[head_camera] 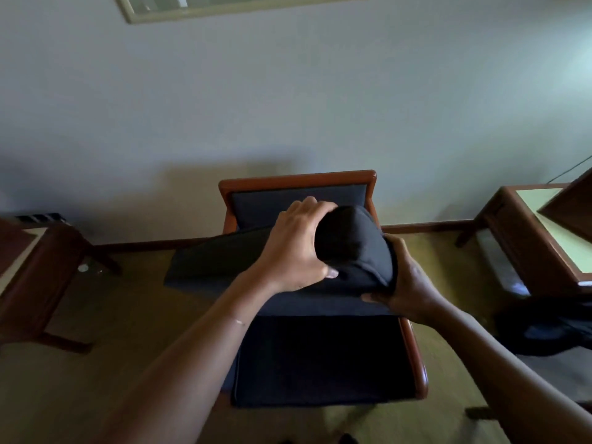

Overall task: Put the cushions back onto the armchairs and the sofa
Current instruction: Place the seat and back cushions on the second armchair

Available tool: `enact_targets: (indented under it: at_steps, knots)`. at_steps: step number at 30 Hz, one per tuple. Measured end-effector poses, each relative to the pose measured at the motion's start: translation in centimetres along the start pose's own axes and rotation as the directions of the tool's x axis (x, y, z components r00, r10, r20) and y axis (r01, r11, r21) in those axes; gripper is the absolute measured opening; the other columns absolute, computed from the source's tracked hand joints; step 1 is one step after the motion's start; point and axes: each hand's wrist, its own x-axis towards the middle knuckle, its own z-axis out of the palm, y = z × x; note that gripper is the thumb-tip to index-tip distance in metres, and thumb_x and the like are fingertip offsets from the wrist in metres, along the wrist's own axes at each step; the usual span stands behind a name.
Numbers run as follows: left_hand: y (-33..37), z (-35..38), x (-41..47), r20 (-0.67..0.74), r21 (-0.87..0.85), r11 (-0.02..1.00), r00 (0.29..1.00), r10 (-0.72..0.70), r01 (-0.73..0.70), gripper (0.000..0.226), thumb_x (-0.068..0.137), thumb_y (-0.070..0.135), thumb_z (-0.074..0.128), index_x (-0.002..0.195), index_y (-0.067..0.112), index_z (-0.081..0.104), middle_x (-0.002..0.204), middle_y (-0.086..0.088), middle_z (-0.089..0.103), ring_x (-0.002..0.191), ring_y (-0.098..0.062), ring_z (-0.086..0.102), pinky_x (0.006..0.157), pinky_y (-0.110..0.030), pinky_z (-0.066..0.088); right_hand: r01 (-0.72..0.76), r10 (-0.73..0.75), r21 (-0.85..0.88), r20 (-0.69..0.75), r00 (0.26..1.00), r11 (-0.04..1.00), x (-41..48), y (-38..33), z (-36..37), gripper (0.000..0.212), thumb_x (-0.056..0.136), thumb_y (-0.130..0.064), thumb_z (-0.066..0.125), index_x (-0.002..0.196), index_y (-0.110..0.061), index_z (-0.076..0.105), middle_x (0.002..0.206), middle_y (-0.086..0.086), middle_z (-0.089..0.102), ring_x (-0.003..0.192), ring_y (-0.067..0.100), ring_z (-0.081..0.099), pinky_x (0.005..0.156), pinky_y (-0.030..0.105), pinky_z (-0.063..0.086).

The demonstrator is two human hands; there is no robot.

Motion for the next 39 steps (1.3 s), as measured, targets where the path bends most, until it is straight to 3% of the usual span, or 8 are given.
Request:
enact_targets:
  at_steps: [5, 10, 15, 17, 22, 26, 31, 39]
  knots:
    - [-3.7, 9.0, -1.2, 0.226, 0.215, 0.977, 0.972, -0.059, 0.009, 0.101, 0.059, 0.037, 0.096, 0.146, 0.014, 0.05, 0.129, -0.007, 0.055, 0.116, -0.032, 0.053, 0.102, -0.045, 0.043, -0.11, 0.105, 0.019, 0.182, 0.978, 0.994, -0.5, 3.4, 4.5, 0.131, 0.048, -0.035, 0.093, 0.157, -0.019, 0.021, 0.154, -0.003, 0.036, 0.14, 0.018, 0.041, 0.115, 0.037, 0.039]
    - [-6.9, 14.2, -2.8, 0.321, 0.063, 0.995, 0.942, -0.097, 0.081, 0.104, 0.061, 0.039, 0.096, 0.15, 0.023, 0.044, 0.137, 0.002, 0.05, 0.126, -0.022, 0.047, 0.114, -0.037, 0.036, -0.136, 0.16, -0.099, 0.312, 0.936, 0.986, -1.5, 6.2, 5.1, 0.131, 0.064, -0.032, 0.093, 0.159, -0.029, 0.002, 0.159, 0.0, 0.026, 0.134, 0.023, 0.045, 0.104, 0.039, 0.049]
    - [-13.1, 13.7, -3.8, 0.481, 0.358, 0.931, 0.84, -0.252, 0.074, 0.113, 0.066, 0.038, 0.093, 0.157, 0.029, 0.026, 0.147, 0.002, 0.036, 0.139, -0.025, 0.038, 0.127, -0.046, 0.022, 0.074, 0.126, -0.482, 0.37, 0.92, 0.873, -1.2, 6.8, 6.0, 0.122, 0.072, -0.042, 0.078, 0.16, -0.017, -0.004, 0.165, 0.006, 0.012, 0.15, 0.028, 0.022, 0.114, 0.054, 0.039]
    - [-15.7, 13.2, -4.3, 0.517, 0.463, 0.882, 0.784, -0.343, 0.081, 0.115, 0.064, 0.039, 0.093, 0.156, 0.029, 0.025, 0.147, -0.001, 0.037, 0.141, -0.027, 0.039, 0.128, -0.052, 0.017, 0.189, 0.152, -0.635, 0.443, 0.884, 0.749, -0.8, 6.3, 7.7, 0.114, 0.075, -0.044, 0.07, 0.16, -0.01, 0.002, 0.16, 0.011, 0.024, 0.149, 0.032, 0.025, 0.12, 0.064, 0.023]
    - [-19.9, 12.0, -5.5, 0.51, 0.581, 0.809, 0.733, -0.449, 0.091, 0.121, 0.058, 0.04, 0.096, 0.153, 0.029, 0.023, 0.143, -0.003, 0.043, 0.138, -0.03, 0.04, 0.127, -0.058, 0.015, 0.172, 0.215, -0.689, 0.437, 0.873, 0.704, 0.2, 5.8, 12.6, 0.12, 0.068, -0.044, 0.075, 0.159, -0.01, 0.005, 0.146, 0.012, 0.039, 0.13, 0.035, 0.044, 0.109, 0.059, 0.036]
    - [-22.5, 11.1, -5.8, 0.47, 0.639, 0.764, 0.743, -0.476, 0.085, 0.119, 0.063, 0.031, 0.091, 0.155, 0.029, 0.015, 0.143, -0.007, 0.042, 0.14, -0.034, 0.037, 0.125, -0.064, 0.013, 0.13, 0.232, -0.726, 0.377, 0.897, 0.675, 2.2, 6.2, 14.3, 0.114, 0.064, -0.041, 0.077, 0.157, -0.014, 0.016, 0.135, 0.013, 0.049, 0.117, 0.035, 0.051, 0.101, 0.056, 0.041]
    - [-23.9, 11.0, -3.0, 0.48, 0.583, 0.808, 0.765, -0.428, 0.086, 0.095, 0.063, 0.02, 0.083, 0.146, 0.024, 0.038, 0.128, -0.002, 0.051, 0.124, -0.03, 0.05, 0.123, -0.064, 0.021, 0.116, 0.263, -0.721, 0.391, 0.882, 0.683, 5.4, 7.3, 13.2, 0.104, 0.059, -0.046, 0.078, 0.148, -0.018, 0.031, 0.125, 0.009, 0.054, 0.11, 0.032, 0.055, 0.091, 0.051, 0.045]
    - [-26.3, 6.8, -0.9, 0.439, 0.565, 0.822, 0.815, -0.377, 0.076, 0.09, 0.057, 0.038, 0.084, 0.138, 0.027, 0.046, 0.12, 0.005, 0.055, 0.111, -0.023, 0.056, 0.09, -0.048, 0.043, 0.218, 0.126, -0.703, 0.402, 0.907, 0.677, 11.3, 4.6, 10.9, 0.099, 0.055, -0.057, 0.076, 0.141, -0.02, 0.042, 0.113, 0.002, 0.057, 0.099, 0.028, 0.057, 0.081, 0.046, 0.046]
